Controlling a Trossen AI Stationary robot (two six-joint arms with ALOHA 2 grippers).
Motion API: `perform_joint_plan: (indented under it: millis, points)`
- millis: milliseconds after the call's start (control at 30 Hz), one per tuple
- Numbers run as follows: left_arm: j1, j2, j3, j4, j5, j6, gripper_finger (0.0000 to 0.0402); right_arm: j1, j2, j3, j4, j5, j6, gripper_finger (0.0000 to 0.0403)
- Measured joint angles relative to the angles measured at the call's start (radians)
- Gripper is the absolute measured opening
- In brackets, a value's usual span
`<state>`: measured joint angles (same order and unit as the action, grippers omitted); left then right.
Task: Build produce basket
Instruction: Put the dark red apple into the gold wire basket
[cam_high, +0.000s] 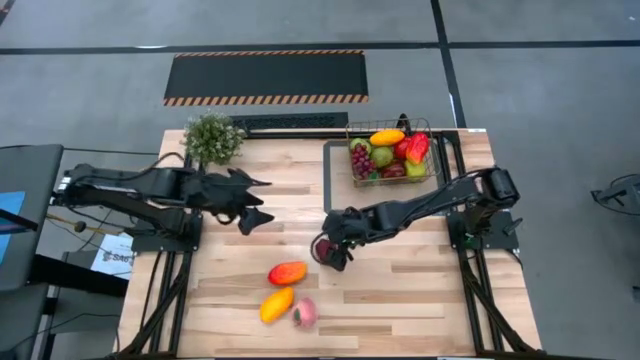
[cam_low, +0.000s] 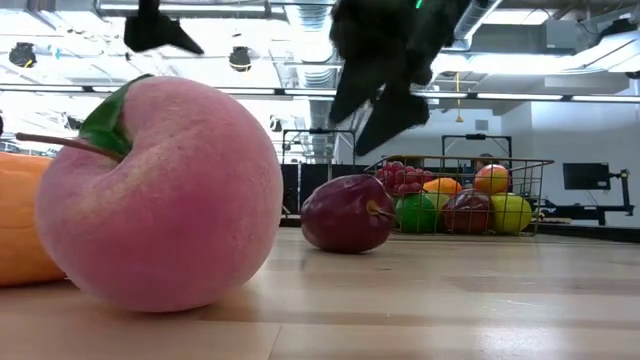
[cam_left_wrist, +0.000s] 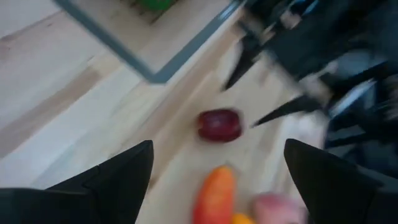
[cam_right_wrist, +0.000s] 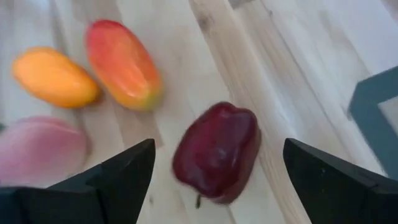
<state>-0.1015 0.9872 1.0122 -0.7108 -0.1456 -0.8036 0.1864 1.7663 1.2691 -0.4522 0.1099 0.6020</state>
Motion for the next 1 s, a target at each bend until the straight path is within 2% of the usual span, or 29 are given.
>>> perform_joint_plan:
  millis: [300,533,833,1000]
  points:
    - [-0.031,-0.124,0.0,0.073,-0.089,-0.06,0.0347,0.001,0.161,0.006,0.065,-0.038,0.025,0.0373]
    - [-0.033,-0.144,0.0,0.078,-0.126,-0.075,0.0347,0.001,0.207,0.02,0.058,-0.062,0.045,0.0371]
    - [-0.033,-0.143,0.0,0.074,-0.124,-0.083,0.0347,0.001,0.206,0.021,0.038,-0.059,0.045,0.031]
    - [-0.033,-0.143,0.0,0.074,-0.124,-0.084,0.0347,0.001,0.192,0.02,0.031,-0.059,0.045,0.0303]
